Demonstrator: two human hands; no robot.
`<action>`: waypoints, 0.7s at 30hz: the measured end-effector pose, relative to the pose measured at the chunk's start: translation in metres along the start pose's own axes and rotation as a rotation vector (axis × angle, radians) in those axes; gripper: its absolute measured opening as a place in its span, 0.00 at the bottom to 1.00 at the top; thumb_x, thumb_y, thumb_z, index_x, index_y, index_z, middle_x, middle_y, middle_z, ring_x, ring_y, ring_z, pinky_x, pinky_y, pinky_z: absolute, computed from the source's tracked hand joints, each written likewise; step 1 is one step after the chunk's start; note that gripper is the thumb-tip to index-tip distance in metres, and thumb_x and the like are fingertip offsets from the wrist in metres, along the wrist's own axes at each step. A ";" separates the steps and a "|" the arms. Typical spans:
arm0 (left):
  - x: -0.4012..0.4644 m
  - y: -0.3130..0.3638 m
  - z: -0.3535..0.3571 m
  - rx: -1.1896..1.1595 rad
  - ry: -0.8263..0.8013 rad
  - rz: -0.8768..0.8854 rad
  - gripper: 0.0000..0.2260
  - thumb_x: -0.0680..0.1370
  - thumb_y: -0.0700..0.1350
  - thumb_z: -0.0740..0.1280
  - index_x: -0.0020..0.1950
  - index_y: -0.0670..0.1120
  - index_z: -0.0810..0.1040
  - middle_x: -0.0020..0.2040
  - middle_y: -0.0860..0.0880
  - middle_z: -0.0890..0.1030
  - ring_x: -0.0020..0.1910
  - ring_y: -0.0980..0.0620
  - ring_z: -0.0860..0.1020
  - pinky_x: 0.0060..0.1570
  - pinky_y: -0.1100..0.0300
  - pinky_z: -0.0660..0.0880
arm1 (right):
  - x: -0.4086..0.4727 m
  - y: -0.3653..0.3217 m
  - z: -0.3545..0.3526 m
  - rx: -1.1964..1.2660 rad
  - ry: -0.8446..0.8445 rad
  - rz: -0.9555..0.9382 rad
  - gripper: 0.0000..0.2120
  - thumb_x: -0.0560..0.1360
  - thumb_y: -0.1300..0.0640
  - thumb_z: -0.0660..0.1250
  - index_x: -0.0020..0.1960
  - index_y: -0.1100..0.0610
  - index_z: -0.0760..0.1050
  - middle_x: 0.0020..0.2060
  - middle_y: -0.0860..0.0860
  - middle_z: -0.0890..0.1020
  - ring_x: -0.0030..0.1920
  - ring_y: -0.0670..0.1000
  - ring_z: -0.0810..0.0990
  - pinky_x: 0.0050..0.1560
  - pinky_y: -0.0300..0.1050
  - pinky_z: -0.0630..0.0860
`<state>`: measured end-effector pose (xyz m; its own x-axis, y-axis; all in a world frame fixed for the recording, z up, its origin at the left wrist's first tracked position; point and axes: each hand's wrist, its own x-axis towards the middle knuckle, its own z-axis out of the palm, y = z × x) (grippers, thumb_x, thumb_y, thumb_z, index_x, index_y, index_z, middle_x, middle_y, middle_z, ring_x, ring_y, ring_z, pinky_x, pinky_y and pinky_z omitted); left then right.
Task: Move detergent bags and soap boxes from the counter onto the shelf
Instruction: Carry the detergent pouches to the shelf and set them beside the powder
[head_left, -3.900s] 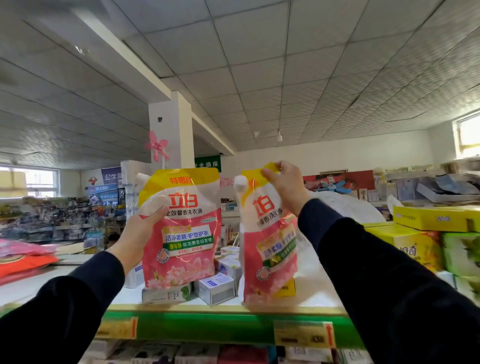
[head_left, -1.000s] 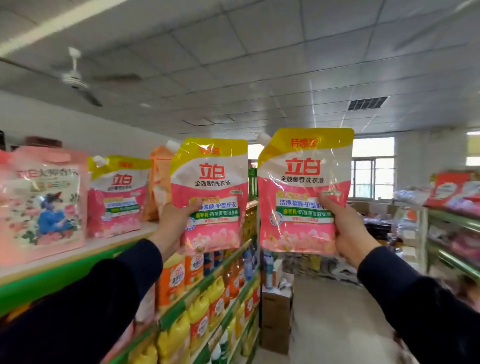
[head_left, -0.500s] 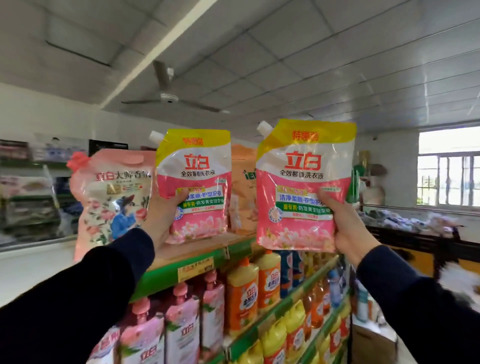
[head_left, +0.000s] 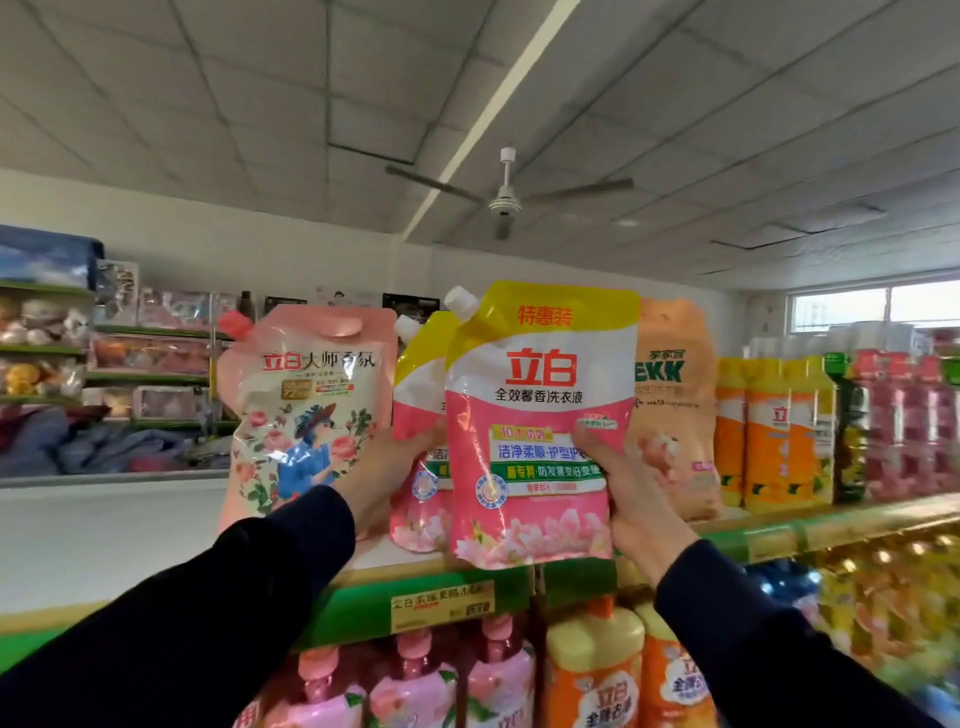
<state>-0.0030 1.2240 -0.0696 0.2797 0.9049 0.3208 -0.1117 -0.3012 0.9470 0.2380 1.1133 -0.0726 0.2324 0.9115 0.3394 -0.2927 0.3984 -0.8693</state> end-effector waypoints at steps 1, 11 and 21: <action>0.000 0.003 -0.003 -0.008 -0.033 -0.004 0.16 0.78 0.56 0.71 0.55 0.44 0.82 0.46 0.43 0.87 0.39 0.47 0.87 0.38 0.53 0.82 | 0.006 0.009 0.004 0.004 -0.019 0.016 0.21 0.73 0.52 0.77 0.63 0.55 0.79 0.57 0.62 0.85 0.55 0.66 0.85 0.50 0.62 0.83; -0.050 0.016 -0.011 -0.033 0.092 0.290 0.40 0.71 0.74 0.65 0.76 0.55 0.63 0.65 0.51 0.79 0.55 0.61 0.84 0.45 0.65 0.81 | 0.022 0.037 0.037 0.001 -0.058 -0.020 0.06 0.74 0.53 0.77 0.50 0.47 0.85 0.54 0.59 0.87 0.53 0.64 0.86 0.57 0.69 0.80; -0.076 -0.013 -0.001 0.788 -0.091 0.497 0.66 0.62 0.68 0.78 0.73 0.69 0.23 0.82 0.58 0.33 0.83 0.47 0.48 0.77 0.39 0.60 | 0.024 0.043 0.039 0.058 0.042 -0.075 0.17 0.74 0.55 0.76 0.61 0.54 0.79 0.52 0.58 0.88 0.49 0.62 0.88 0.44 0.57 0.85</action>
<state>-0.0236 1.1597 -0.1058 0.4505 0.6009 0.6602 0.4310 -0.7940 0.4286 0.1952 1.1561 -0.0876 0.2941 0.8742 0.3864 -0.3263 0.4718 -0.8191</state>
